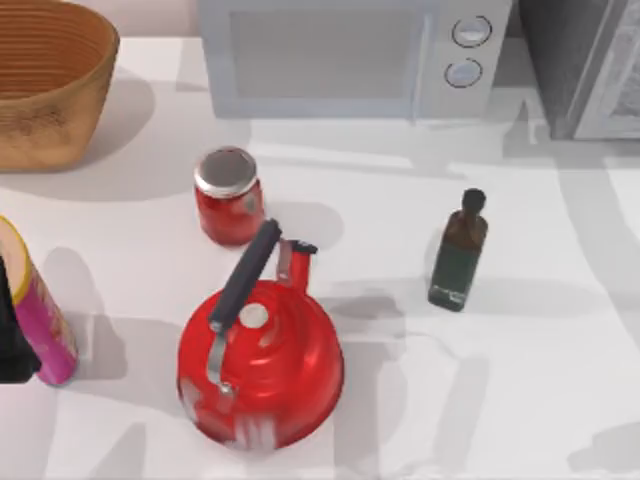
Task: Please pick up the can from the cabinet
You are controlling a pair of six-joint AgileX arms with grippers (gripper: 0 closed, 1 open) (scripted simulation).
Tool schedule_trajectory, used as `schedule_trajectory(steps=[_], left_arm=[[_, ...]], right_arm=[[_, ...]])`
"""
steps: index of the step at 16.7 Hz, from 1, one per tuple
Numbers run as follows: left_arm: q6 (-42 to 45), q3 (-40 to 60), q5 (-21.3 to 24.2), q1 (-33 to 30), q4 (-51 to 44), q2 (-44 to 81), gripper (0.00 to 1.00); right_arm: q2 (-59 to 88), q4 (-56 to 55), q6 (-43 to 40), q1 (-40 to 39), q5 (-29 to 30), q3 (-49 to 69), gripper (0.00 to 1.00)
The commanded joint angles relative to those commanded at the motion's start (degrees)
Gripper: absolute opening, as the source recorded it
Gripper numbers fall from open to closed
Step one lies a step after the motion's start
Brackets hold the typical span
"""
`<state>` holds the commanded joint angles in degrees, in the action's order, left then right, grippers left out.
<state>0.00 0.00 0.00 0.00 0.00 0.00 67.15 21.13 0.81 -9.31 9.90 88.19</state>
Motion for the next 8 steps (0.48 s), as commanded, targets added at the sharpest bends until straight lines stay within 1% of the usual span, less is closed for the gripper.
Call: schedule_trajectory(steps=[2,4,8], left_arm=[[0.0,0.0,0.0,0.0,0.0,0.0,1.0],[0.0,0.0,0.0,0.0,0.0,0.0,1.0],[0.0,0.0,0.0,0.0,0.0,0.0,1.0]], right_arm=[[4.8,1.5,0.1,-0.7,0.7,6.3,1.0],[7.8,2.4,0.1,-1.1,1.2,10.2,1.0],[8.9,2.8,0.1,-1.3,1.4,11.6,1.0]])
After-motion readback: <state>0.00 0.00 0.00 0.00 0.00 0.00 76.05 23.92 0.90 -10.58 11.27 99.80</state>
